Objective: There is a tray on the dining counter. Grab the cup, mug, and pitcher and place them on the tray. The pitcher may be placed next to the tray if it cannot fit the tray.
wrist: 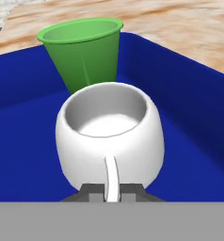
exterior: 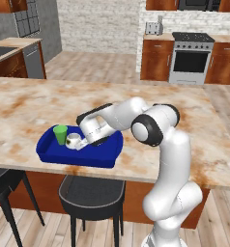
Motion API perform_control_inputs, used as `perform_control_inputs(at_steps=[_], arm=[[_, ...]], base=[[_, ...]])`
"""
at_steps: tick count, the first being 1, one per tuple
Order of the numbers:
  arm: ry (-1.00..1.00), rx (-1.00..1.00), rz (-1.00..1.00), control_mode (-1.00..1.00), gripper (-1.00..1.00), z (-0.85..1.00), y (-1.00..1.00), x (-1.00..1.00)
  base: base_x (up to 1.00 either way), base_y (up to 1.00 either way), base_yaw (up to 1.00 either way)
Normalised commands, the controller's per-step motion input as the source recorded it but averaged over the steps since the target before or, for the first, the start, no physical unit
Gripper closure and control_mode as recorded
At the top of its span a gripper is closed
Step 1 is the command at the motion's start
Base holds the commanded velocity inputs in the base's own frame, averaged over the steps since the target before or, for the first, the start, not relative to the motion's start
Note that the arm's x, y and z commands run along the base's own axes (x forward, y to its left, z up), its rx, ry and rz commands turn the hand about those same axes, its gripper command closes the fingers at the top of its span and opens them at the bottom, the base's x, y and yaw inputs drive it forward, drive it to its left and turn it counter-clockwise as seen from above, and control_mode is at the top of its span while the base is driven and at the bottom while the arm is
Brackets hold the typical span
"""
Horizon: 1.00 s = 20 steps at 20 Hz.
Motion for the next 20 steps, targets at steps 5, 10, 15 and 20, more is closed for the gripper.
perform_control_inputs(at_steps=[5,10,15,20], arm=[[0.00,0.00,0.00,-1.00,-1.00,0.00,0.01,0.00],[0.00,0.00,0.00,-1.00,-1.00,0.00,0.00,0.00],[0.00,0.00,0.00,-1.00,-1.00,0.00,0.00,0.00],[0.00,0.00,0.00,-1.00,-1.00,0.00,0.00,0.00]], base=[[0.00,0.00,0.00],[0.00,0.00,0.00],[0.00,0.00,0.00],[0.00,0.00,0.00]])
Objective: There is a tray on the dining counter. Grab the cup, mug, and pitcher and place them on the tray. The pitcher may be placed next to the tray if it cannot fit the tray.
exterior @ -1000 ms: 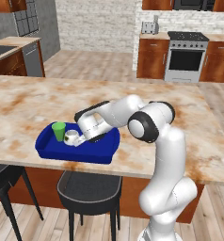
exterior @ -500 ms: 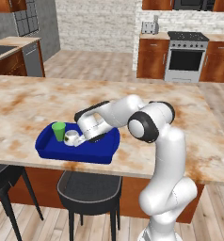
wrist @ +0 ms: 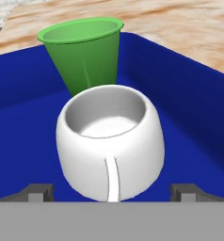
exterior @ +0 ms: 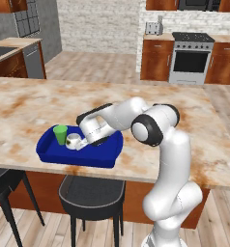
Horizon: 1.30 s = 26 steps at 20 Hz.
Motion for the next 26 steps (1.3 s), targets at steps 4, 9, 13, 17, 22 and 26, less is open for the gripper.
perform_control_inputs(at_steps=[4,9,13,17,22,26], arm=[[0.00,0.00,0.00,-1.00,-1.00,0.02,-0.04,0.01],[0.00,0.00,0.00,-1.00,-1.00,0.29,-0.15,0.00],[0.00,0.00,0.00,-1.00,-1.00,0.43,-0.15,0.00],[0.00,0.00,-0.02,-1.00,-1.00,0.54,-0.13,0.00],[0.01,-0.02,-0.14,-1.00,-1.00,0.67,-0.11,0.00],[0.05,-0.07,-0.29,-1.00,-1.00,0.71,-0.02,-0.01]], base=[[0.00,0.00,0.00],[0.00,0.00,0.00],[0.00,0.00,0.00],[0.00,0.00,0.00],[0.00,0.00,0.00],[0.00,0.00,0.00]])
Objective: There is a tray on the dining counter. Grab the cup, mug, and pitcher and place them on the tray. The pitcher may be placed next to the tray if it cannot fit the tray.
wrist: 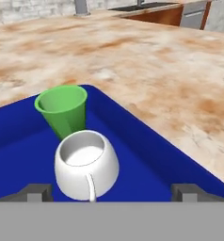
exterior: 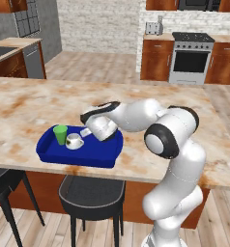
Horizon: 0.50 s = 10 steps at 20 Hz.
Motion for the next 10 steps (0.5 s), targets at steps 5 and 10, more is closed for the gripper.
perform_control_inputs(at_steps=[5,10], arm=[[0.12,-0.08,-0.27,-1.00,-1.00,0.71,-0.12,-0.05],[0.11,-0.06,-0.14,-1.00,-1.00,0.64,-0.53,-0.24]], base=[[0.00,0.00,0.00],[0.00,0.00,0.00]])
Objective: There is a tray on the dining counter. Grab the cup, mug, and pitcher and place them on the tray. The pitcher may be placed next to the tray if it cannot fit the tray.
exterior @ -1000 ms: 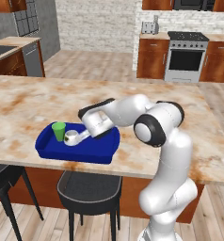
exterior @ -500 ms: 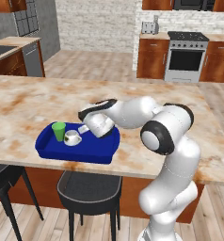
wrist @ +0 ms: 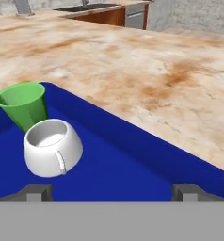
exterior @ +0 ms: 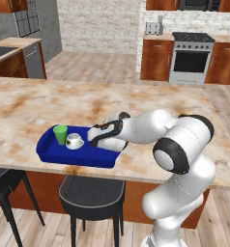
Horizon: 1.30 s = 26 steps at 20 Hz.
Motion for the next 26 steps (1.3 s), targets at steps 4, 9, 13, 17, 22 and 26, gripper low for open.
perform_control_inputs(at_steps=[4,9,13,17,22,26], arm=[[0.12,-0.05,-0.13,-1.00,-1.00,0.69,-0.51,-0.33],[0.08,-0.04,-0.08,-1.00,-1.00,0.78,-0.30,-0.22],[0.06,-0.01,-0.04,-1.00,-1.00,0.76,-0.24,-0.37],[0.05,0.00,-0.05,-1.00,-1.00,0.59,-0.41,-0.54],[0.02,0.00,-0.08,-1.00,-1.00,0.37,-0.47,-0.46],[0.01,0.00,-0.07,-1.00,-1.00,0.34,-0.24,-0.21]], base=[[0.00,0.00,0.00],[0.00,0.00,0.00],[0.00,0.00,0.00],[0.00,0.00,0.00],[0.00,0.00,0.00],[0.00,0.00,0.00]])
